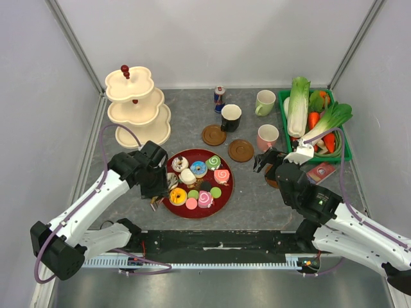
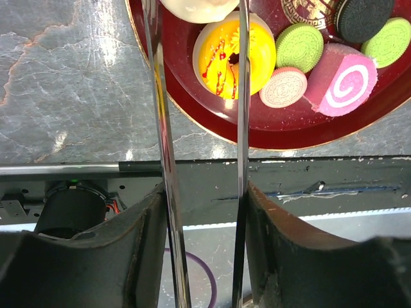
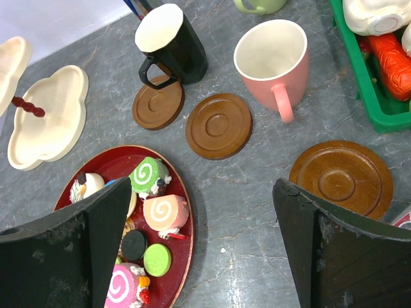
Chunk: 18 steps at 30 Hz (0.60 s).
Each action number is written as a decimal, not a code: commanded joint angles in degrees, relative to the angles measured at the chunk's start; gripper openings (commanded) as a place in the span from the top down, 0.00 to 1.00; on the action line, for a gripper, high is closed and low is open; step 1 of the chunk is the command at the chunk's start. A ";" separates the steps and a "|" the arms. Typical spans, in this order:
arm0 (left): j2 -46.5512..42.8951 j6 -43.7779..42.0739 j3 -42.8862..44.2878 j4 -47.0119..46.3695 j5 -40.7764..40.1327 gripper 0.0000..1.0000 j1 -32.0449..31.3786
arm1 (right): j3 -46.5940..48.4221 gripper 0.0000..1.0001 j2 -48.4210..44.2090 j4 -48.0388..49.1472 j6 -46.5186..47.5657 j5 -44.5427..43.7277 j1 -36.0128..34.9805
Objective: Serve the afternoon tea
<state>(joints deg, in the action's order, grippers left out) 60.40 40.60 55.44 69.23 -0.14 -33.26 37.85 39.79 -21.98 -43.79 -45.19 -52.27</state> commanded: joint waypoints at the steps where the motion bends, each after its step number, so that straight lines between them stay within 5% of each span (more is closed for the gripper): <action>1: -0.46 -0.70 2.30 -1.12 -1.09 0.53 0.03 | -0.23 0.02 -1.20 0.09 -0.68 -2.27 -0.02; 11: -5.64 3.16 8.01 0.73 -6.97 0.56 0.03 | 0.47 0.02 -3.14 -0.52 0.46 -3.15 -0.02; 18: -5.74 6.42 7.57 -8.22 -15.40 0.56 0.47 | 3.20 0.02 -3.67 -2.72 0.99 -2.98 -0.02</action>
<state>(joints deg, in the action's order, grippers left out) 53.19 43.48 61.34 67.96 -8.49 -33.23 38.00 36.64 -22.85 -43.40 -46.33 -52.27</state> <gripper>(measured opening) 0.517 0.982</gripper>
